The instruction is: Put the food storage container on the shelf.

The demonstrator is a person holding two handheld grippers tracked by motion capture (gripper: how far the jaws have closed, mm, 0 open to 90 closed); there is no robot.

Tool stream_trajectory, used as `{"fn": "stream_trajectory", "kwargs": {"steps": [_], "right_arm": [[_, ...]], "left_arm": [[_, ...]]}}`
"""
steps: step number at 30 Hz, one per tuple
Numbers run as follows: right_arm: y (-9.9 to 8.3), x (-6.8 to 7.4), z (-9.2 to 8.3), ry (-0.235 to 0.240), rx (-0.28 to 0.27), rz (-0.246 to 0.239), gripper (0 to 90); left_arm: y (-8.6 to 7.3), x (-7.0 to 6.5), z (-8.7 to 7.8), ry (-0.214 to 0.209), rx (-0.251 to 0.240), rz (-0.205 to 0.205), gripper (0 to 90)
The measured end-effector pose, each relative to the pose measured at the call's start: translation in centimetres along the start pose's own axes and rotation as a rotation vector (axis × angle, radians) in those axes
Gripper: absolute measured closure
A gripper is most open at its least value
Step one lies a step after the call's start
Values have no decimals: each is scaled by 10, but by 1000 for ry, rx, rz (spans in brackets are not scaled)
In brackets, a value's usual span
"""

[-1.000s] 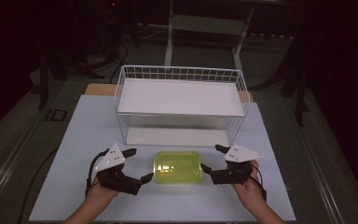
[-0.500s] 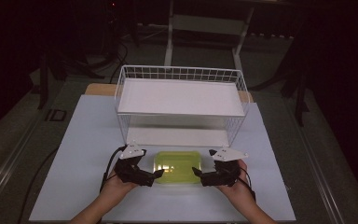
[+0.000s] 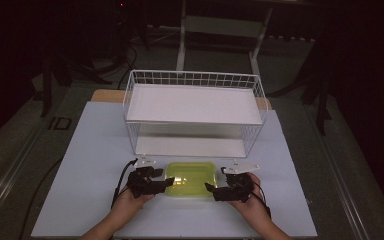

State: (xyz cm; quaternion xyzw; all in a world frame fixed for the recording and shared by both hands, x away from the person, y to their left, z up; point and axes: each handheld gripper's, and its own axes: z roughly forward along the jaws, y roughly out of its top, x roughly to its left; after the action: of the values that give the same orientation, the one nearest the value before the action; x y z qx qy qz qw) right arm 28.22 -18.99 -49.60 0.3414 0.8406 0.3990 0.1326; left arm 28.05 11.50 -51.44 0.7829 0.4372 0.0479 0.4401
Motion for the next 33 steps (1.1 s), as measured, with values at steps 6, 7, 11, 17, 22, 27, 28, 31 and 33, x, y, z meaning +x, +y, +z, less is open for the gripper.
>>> {"fn": "stream_trajectory", "kwargs": {"steps": [6,7,11,17,22,27,28,31,33], "right_arm": [[-3,-1,3,6,37,9,289],[-4,-1,2,20,39,15,323],[-4,-2,-1,47,62,26,446],[-4,-3,-2,75,61,64,512],[-4,-3,-5,114,68,99,585],[-6,-3,-11,159,79,126,668],[-7,-3,-12,160,80,127,687],[-8,3,-16,143,93,130,699],[-8,5,-17,139,102,146,716]], "left_arm": [[-4,2,-1,-39,-4,-8,543],[-5,0,-2,-34,-9,1,544],[-5,-4,-5,-38,-6,15,575],[-6,-8,-8,-45,5,25,621],[-7,-13,-12,-51,11,44,658],[-9,-17,-16,-65,16,43,705],[-9,-17,-16,-66,18,37,715],[-10,-20,-17,-61,25,24,737],[-10,-21,-19,-59,28,23,749]]}}
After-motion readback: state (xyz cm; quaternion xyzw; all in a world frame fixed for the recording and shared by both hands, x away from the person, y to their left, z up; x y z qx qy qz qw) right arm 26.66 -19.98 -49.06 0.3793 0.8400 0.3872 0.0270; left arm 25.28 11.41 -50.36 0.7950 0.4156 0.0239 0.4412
